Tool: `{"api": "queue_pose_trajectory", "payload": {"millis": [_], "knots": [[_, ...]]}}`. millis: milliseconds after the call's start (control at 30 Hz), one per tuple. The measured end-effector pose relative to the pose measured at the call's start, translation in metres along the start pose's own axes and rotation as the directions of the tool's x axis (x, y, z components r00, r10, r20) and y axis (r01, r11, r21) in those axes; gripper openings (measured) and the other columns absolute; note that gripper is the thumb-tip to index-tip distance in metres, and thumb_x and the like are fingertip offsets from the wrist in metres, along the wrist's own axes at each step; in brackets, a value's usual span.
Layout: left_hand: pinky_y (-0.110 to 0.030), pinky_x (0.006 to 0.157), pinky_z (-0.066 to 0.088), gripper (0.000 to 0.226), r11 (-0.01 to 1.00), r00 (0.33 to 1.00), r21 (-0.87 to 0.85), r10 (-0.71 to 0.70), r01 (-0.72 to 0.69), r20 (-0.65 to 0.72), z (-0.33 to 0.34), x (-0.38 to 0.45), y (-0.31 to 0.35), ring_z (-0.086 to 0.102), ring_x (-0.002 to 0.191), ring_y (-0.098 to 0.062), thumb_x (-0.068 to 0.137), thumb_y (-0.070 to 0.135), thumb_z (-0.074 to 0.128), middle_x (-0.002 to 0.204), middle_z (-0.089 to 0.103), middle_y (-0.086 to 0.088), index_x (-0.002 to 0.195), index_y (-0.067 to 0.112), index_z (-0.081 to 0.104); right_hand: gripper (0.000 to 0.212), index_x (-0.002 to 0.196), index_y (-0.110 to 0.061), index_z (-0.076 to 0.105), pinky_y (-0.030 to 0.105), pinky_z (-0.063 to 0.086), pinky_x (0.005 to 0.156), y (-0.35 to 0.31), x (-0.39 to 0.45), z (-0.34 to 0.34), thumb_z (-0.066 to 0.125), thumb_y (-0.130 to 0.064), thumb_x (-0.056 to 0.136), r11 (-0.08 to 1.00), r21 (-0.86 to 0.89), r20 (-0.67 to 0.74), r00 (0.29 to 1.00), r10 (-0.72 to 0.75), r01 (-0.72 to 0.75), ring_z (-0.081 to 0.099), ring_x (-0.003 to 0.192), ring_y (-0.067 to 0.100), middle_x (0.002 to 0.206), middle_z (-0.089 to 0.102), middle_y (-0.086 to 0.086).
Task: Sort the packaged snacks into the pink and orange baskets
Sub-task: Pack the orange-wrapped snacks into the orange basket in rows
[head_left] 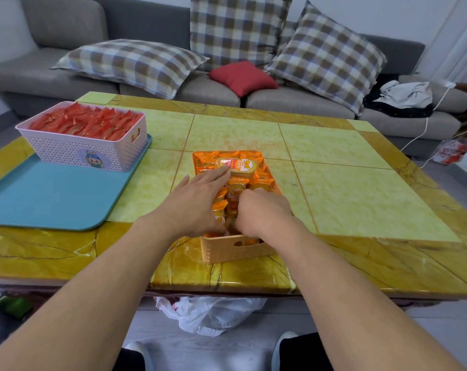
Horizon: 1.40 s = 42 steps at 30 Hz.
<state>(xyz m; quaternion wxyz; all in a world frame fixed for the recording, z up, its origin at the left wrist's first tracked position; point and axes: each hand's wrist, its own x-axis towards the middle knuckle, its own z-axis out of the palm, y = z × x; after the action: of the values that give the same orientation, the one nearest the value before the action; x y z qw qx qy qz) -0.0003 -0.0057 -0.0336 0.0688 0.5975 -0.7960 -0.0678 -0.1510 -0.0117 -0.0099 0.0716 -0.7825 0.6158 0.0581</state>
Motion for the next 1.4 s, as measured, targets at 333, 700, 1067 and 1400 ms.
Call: {"api": "queue_pose_trajectory", "payload": {"millis": [333, 700, 1067, 1400], "knots": [[-0.048, 0.125, 0.014, 0.129, 0.999, 1.000, 0.041, -0.007, 0.007, 0.009, -0.002, -0.002, 0.002, 0.009, 0.155, -0.014, 0.069, 0.064, 0.080, 0.168, -0.007, 0.017, 0.162, 0.027, -0.002, 0.019, 0.103, -0.025, 0.064, 0.031, 0.041, 0.062, 0.006, 0.008, 0.001, 0.065, -0.032, 0.086, 0.994, 0.108, -0.018, 0.999, 0.036, -0.034, 0.060, 0.082, 0.021, 0.092, 0.062, -0.005], [-0.049, 0.125, 0.015, 0.129, 0.996, 0.999, 0.081, -0.030, 0.029, 0.013, -0.003, -0.003, 0.005, 0.010, 0.155, -0.014, 0.069, 0.067, 0.078, 0.168, -0.007, 0.016, 0.161, 0.028, -0.002, 0.024, 0.082, -0.022, 0.075, 0.036, 0.061, 0.071, 0.025, 0.010, -0.010, 0.077, -0.043, 0.069, 0.928, 0.342, 0.112, 0.987, 0.114, -0.146, 0.073, 0.066, 0.020, 0.065, 0.073, -0.004], [-0.050, 0.126, 0.010, 0.129, 0.999, 1.000, 0.050, 0.003, -0.003, 0.007, -0.006, -0.004, 0.005, 0.003, 0.156, -0.014, 0.069, 0.068, 0.078, 0.168, -0.007, 0.015, 0.161, 0.032, -0.006, 0.035, 0.100, -0.025, 0.074, 0.042, 0.062, 0.076, 0.052, -0.002, -0.024, 0.085, -0.039, 0.071, 0.798, 0.587, 0.001, 0.986, 0.166, -0.135, 0.070, 0.057, 0.016, 0.070, 0.075, 0.001], [-0.049, 0.126, -0.004, 0.120, 0.993, 0.993, -0.048, 0.104, -0.106, -0.057, -0.004, -0.006, 0.000, -0.014, 0.154, -0.009, 0.069, 0.073, 0.073, 0.168, -0.001, 0.016, 0.160, 0.037, 0.004, 0.045, 0.098, -0.023, 0.073, 0.041, 0.063, 0.071, 0.056, -0.010, -0.024, 0.086, -0.054, 0.069, 0.745, 0.666, -0.118, 0.979, 0.169, -0.048, 0.072, 0.062, 0.014, 0.081, 0.071, -0.009]]}}
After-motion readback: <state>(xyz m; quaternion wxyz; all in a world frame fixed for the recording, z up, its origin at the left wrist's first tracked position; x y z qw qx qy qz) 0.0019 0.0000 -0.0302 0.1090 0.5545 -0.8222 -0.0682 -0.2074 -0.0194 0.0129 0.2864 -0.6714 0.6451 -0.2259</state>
